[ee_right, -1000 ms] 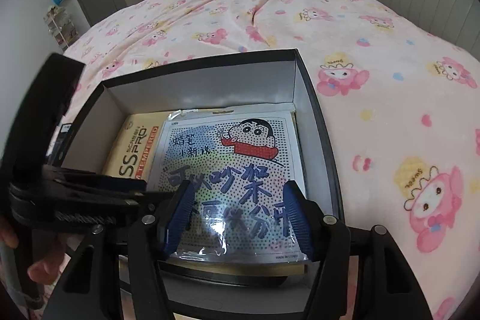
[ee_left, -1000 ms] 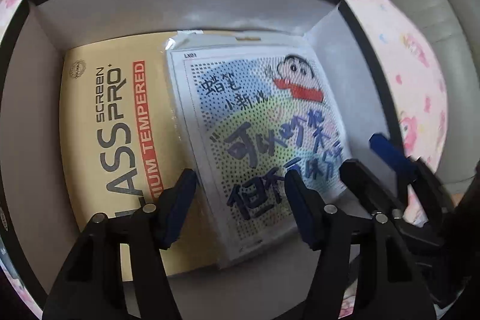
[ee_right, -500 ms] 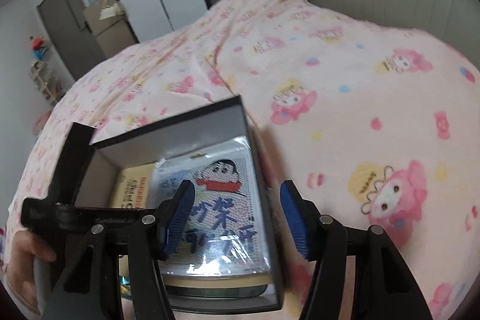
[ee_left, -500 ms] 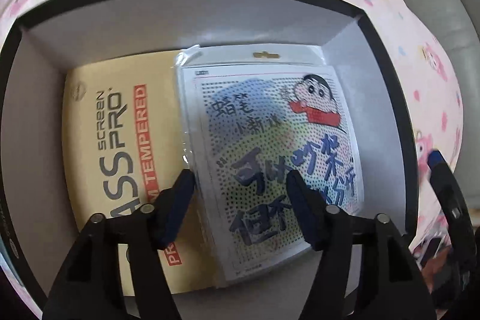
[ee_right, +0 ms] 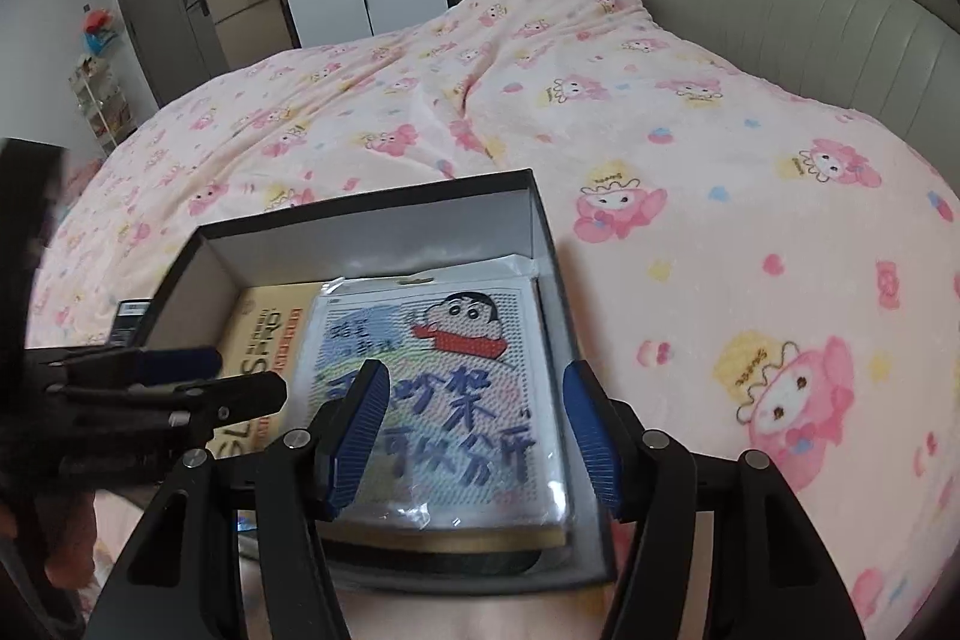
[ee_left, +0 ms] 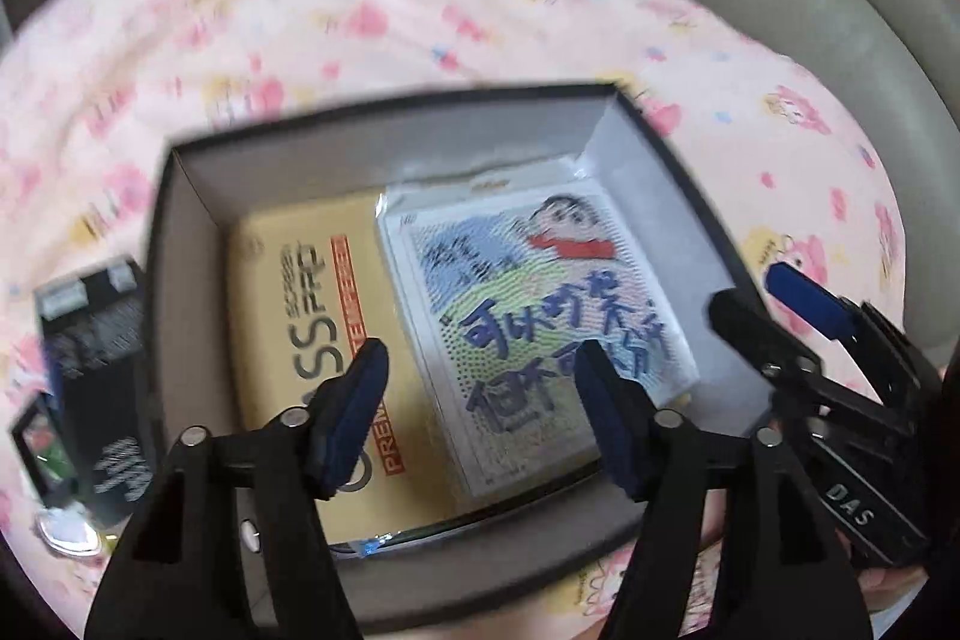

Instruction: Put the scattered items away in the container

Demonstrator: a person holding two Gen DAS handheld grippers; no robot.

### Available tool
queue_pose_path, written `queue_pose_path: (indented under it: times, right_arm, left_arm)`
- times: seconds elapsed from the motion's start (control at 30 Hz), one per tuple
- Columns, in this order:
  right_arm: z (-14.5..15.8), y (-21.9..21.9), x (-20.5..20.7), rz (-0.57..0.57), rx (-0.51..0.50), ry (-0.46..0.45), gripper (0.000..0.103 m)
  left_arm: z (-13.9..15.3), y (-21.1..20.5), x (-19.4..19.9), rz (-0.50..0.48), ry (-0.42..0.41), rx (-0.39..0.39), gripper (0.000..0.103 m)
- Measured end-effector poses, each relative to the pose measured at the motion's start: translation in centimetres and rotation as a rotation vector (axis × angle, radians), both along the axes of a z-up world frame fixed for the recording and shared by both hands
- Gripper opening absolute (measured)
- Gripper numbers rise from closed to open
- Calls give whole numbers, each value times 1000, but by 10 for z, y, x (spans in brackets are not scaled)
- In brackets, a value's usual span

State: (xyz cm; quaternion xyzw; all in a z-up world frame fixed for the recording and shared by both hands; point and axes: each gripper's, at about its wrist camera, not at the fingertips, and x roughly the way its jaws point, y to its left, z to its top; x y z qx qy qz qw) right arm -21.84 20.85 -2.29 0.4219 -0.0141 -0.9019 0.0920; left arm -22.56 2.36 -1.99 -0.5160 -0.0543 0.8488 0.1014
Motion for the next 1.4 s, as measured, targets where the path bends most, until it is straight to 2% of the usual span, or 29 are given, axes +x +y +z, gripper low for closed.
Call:
queue_pose_path:
  times: [0.07, 0.13, 0.2, 0.33, 0.57, 0.7, 0.83, 1.13, 1.27, 1.4]
  right_arm:
    - [7, -1, 12, 2, -9, 17, 58]
    - [12, 0, 28, -30, -15, 25, 59]
    - [15, -1, 43, -43, -23, 23, 59]
    - [28, -9, 69, -24, -38, 31, 59]
    - [55, -42, 108, 57, -60, 86, 59]
    - [63, -67, 120, 110, -72, 90, 59]
    - [64, -101, 121, 169, -63, 79, 59]
    - [46, -187, 112, 311, -49, 33, 59]
    - [34, -220, 99, 356, -10, 23, 59]
    - [15, -241, 90, 366, 25, -12, 57]
  left_arm:
    - [14, 6, 9, -5, 50, -17, 67]
    - [14, 16, 12, -7, 75, 1, 67]
    - [23, 16, 33, -14, 86, 20, 67]
    - [48, 14, 73, -29, 123, 8, 67]
    - [75, -22, 121, -12, 117, 45, 68]
    - [80, -51, 141, 35, 117, 48, 70]
    - [74, -83, 152, 110, 103, 76, 70]
    - [43, -176, 169, 386, 47, 163, 70]
    - [21, -219, 154, 491, -4, 296, 68]
    - [-16, -244, 123, 588, -89, 390, 62]
